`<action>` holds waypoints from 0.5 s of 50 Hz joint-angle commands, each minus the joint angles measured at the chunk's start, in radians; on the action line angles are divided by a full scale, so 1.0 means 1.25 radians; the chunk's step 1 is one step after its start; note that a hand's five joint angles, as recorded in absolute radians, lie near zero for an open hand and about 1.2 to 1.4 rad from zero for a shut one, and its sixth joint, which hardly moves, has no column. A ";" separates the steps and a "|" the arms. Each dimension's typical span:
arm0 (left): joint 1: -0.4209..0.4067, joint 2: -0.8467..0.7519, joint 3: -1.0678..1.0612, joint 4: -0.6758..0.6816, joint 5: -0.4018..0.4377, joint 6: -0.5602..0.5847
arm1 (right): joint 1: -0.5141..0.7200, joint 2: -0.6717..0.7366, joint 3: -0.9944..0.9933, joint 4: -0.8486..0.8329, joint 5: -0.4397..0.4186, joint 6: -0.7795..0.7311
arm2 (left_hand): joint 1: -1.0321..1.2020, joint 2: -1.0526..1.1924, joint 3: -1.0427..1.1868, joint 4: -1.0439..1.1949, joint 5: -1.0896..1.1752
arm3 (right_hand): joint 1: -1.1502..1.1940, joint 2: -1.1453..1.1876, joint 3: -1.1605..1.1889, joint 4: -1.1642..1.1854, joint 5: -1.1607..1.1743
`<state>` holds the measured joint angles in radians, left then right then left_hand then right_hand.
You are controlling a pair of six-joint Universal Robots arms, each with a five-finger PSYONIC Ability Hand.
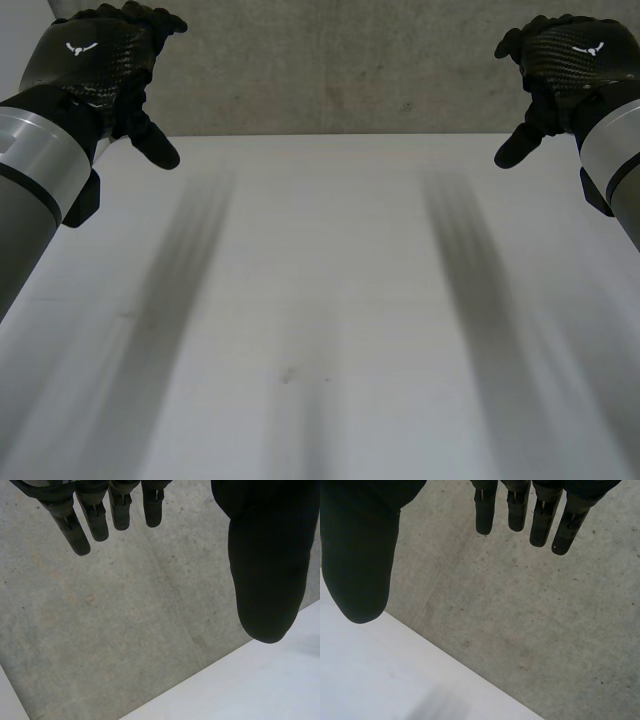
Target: Fold the towel.
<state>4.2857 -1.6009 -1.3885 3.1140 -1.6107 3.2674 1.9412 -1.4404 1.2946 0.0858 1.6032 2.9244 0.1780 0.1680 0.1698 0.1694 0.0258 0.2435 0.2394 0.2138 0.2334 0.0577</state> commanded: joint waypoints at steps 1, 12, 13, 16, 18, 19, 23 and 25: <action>0.000 0.000 -0.001 0.000 0.000 0.000 | 0.003 0.000 0.001 0.000 0.000 -0.002 | 0.000 0.008 0.007 0.007 -0.018 | -0.055 -0.052 -0.031 -0.047 -0.046; 0.000 0.000 -0.001 0.000 0.000 0.001 | 0.002 0.000 0.000 0.000 -0.001 -0.003 | 0.000 0.008 0.007 0.007 -0.018 | -0.055 -0.052 -0.031 -0.047 -0.046; 0.000 0.000 -0.001 0.000 0.000 0.001 | 0.002 0.000 0.000 0.000 -0.001 -0.003 | 0.000 0.008 0.007 0.007 -0.018 | -0.055 -0.052 -0.031 -0.047 -0.046; -0.001 0.000 -0.002 0.000 0.000 0.001 | 0.002 0.000 0.000 0.000 -0.001 -0.003 | 0.000 0.008 0.007 0.007 -0.018 | -0.055 -0.052 -0.031 -0.047 -0.046; -0.001 0.000 -0.002 0.000 0.000 0.001 | 0.003 0.000 0.000 0.000 -0.001 -0.004 | 0.000 0.008 0.007 0.007 -0.018 | -0.055 -0.052 -0.031 -0.047 -0.046; -0.001 0.000 -0.002 0.000 0.000 0.001 | 0.003 0.000 0.000 0.000 -0.001 -0.004 | 0.000 0.008 0.007 0.007 -0.018 | -0.055 -0.052 -0.031 -0.047 -0.046; -0.002 -0.003 -0.002 0.000 0.000 0.002 | 0.002 0.001 0.000 0.000 -0.004 -0.007 | 0.000 0.008 0.007 0.007 -0.018 | -0.055 -0.052 -0.031 -0.047 -0.046; -0.003 -0.007 -0.004 0.000 0.000 0.002 | 0.002 0.001 0.000 0.000 -0.004 -0.008 | 0.000 0.008 0.007 0.007 -0.018 | -0.055 -0.052 -0.031 -0.047 -0.046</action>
